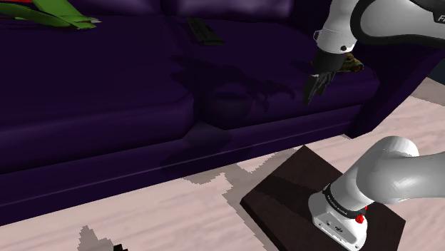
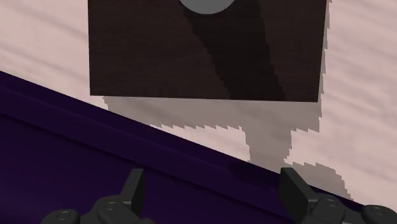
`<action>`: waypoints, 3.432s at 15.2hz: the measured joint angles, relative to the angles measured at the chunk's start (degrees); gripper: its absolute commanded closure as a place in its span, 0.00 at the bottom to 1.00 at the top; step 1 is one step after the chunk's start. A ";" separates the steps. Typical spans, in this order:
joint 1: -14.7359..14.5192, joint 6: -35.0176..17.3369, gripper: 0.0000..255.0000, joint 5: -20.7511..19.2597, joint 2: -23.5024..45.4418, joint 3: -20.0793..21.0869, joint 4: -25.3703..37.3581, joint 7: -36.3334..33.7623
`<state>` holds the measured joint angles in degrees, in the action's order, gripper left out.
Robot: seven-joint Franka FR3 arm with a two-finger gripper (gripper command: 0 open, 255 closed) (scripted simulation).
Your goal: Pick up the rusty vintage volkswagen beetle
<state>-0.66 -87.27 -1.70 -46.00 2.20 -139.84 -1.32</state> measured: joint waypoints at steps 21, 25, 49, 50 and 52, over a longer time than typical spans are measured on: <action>10.42 6.76 0.00 -7.46 21.27 -17.53 30.67 8.95; 12.13 9.26 0.00 -7.16 27.38 -21.75 39.86 11.91; 13.53 6.82 1.00 -6.89 30.03 -24.55 40.33 13.24; 13.52 7.48 1.00 -6.77 30.49 -24.65 41.43 13.45; 13.43 9.04 1.00 -6.51 31.30 -24.66 43.76 13.65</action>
<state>12.77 -78.23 -8.21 -14.69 -22.46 -96.08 12.33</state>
